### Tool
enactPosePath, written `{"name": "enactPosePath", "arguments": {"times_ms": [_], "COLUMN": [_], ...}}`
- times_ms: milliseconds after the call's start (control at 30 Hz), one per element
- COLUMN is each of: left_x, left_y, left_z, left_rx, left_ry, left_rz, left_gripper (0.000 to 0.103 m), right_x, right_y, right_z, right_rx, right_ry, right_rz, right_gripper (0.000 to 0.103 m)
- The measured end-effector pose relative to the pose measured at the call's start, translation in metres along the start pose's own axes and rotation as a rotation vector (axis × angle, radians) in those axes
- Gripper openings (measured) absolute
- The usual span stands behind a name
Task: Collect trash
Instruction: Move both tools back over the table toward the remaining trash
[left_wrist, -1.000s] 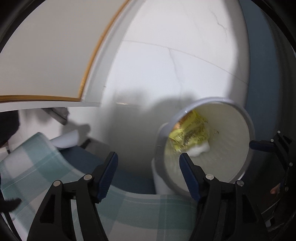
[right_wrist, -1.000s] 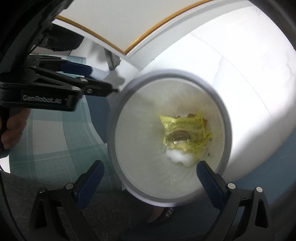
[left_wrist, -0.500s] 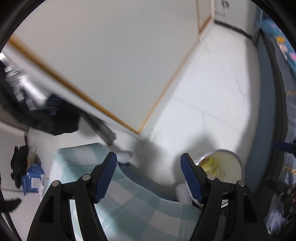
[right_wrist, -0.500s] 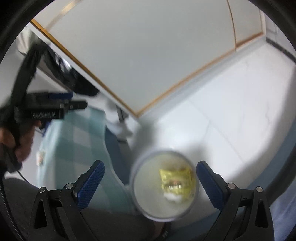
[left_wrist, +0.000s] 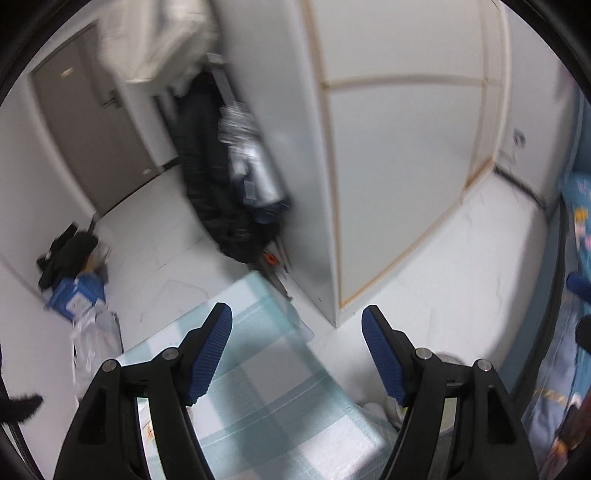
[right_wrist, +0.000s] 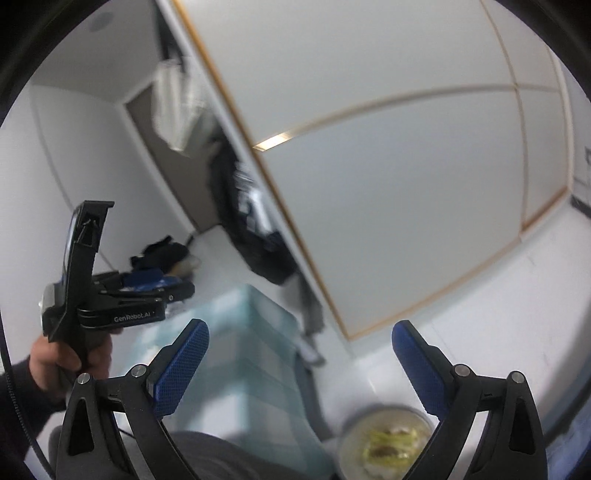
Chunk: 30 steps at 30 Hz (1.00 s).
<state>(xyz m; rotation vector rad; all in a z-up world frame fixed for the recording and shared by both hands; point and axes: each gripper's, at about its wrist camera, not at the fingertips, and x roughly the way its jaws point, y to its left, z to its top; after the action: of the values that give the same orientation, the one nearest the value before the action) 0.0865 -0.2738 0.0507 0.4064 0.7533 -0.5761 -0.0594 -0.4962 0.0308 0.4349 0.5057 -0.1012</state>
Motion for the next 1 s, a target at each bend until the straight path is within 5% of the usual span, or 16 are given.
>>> {"name": "enactPosePath", "arguments": {"times_ms": [133, 600, 1000], "left_x": [-0.033, -0.085, -0.077], "left_y": [0.037, 0.134, 0.201], "left_z": [-0.009, -0.07, -0.123], "left_rx": [-0.128, -0.389, -0.568], "left_ry": [-0.098, -0.202, -0.283], "left_rz": [0.028, 0.136, 0.217], "left_gripper": [0.083, 0.091, 0.102], "right_x": [-0.001, 0.027, 0.085], "right_y": [0.042, 0.17, 0.23], "right_z": [0.006, -0.002, -0.029], "right_rx": [-0.069, -0.234, -0.326], "right_ry": [-0.032, -0.075, 0.054], "right_rz": [0.047, 0.231, 0.267], "right_gripper": [0.1, 0.102, 0.103]}}
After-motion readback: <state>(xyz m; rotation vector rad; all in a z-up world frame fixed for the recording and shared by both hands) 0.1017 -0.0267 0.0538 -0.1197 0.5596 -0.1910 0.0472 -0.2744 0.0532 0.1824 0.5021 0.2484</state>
